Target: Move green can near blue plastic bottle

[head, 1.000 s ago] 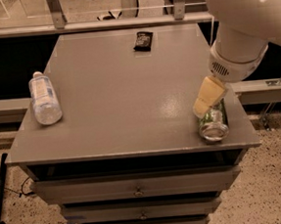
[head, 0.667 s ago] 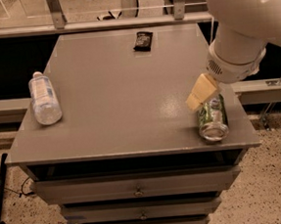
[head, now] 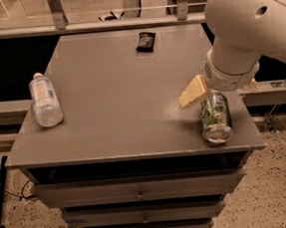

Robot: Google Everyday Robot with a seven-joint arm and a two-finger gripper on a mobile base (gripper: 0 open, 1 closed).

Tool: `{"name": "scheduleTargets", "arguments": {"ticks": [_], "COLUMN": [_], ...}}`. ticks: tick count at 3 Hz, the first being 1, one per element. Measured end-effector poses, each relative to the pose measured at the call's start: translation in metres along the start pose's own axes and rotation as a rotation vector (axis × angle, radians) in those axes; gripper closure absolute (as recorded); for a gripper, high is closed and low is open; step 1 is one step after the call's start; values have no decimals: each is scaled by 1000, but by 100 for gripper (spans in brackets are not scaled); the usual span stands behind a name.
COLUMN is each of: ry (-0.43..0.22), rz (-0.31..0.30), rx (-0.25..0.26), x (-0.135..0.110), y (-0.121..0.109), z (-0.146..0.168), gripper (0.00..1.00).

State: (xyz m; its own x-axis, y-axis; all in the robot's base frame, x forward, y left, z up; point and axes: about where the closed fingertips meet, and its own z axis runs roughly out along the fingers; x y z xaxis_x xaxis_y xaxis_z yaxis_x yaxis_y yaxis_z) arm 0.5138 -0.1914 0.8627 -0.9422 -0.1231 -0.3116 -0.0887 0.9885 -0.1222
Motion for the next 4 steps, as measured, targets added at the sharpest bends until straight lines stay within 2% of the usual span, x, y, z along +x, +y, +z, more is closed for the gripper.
{"name": "scheduleTargets", "arguments": {"ticks": [1, 2, 3, 4], "ry": [4, 22, 27, -18], "rz": [98, 150, 158, 89], "rx": [-3, -9, -24, -68], "x": [2, 12, 14, -12], "y": [2, 5, 9, 17], "z": [9, 20, 25, 22], "gripper": [6, 30, 52, 75]}}
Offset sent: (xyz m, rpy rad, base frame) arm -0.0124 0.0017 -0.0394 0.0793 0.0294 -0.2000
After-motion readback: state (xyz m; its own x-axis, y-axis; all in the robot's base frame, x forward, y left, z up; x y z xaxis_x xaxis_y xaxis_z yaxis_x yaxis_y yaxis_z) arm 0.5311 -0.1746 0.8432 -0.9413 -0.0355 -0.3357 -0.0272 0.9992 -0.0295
